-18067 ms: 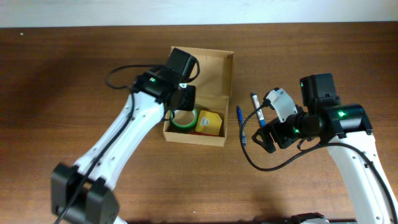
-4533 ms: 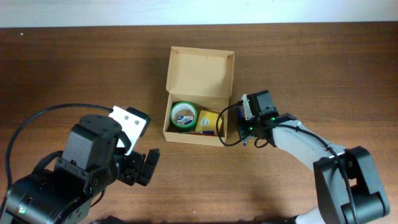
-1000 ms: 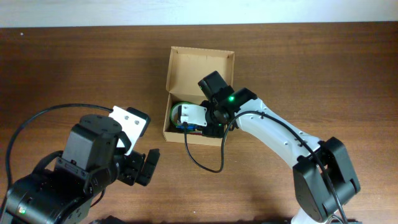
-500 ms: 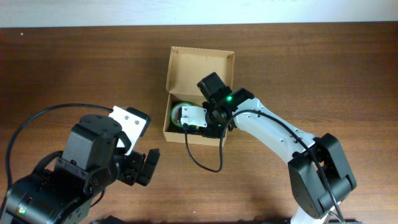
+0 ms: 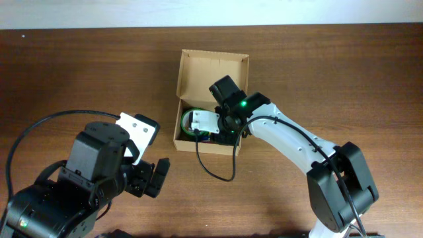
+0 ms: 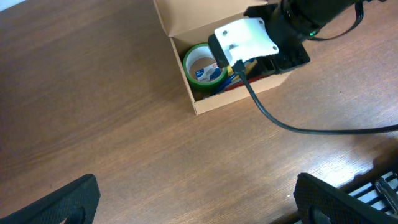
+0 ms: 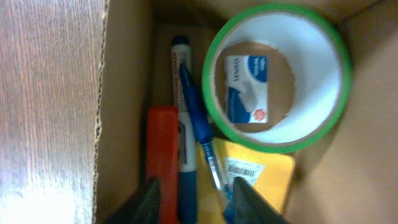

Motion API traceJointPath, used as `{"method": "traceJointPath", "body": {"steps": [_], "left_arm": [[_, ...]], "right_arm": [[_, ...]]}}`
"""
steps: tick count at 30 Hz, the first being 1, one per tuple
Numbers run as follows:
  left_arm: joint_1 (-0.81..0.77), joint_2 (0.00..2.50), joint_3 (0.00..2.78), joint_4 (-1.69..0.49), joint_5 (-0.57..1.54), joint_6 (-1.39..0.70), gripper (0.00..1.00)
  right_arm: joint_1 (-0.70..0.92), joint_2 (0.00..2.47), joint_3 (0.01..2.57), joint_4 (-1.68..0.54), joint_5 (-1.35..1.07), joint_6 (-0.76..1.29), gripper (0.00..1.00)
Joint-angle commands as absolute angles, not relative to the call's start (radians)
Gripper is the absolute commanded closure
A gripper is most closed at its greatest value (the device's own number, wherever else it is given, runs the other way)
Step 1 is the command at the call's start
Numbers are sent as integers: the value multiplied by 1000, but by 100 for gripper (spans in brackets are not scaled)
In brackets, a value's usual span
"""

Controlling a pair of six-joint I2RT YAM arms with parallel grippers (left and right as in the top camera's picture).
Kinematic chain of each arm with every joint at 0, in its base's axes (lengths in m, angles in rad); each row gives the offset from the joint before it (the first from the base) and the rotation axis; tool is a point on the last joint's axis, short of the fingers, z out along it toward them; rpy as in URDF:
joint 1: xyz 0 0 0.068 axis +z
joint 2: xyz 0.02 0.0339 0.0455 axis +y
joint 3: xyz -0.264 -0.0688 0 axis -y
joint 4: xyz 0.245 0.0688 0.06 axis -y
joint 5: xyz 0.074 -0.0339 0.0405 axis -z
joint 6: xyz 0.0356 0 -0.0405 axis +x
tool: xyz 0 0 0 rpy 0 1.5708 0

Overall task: Pack container
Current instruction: 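Carry the blue pen into the box and release it, then withdraw the right gripper up and out of the box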

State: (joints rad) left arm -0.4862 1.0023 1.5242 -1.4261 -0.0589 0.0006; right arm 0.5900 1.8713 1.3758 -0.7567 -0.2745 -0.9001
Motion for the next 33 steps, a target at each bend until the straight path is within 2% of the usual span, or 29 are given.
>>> {"method": "traceJointPath", "body": {"steps": [1, 4, 15, 21, 28, 33], "left_arm": [[-491, 999, 1538, -1427, -51, 16, 0], [-491, 999, 1538, -1427, -51, 16, 0], [-491, 999, 1538, -1427, -51, 16, 0], [-491, 999, 1538, -1408, -51, 16, 0], [-491, 999, 1538, -1407, -51, 16, 0], [-490, 1000, 1538, -1359, -62, 17, 0]], "right_arm": [[593, 1824, 1445, -770, -276, -868, 76], [593, 1801, 1499, -772, -263, -790, 96], [593, 1692, 1658, -829, -244, -538, 96], [576, 1640, 1664, -858, -62, -314, 96], [416, 1639, 1659, -944, -59, -102, 96], [271, 1642, 1658, -981, -175, -69, 96]]}}
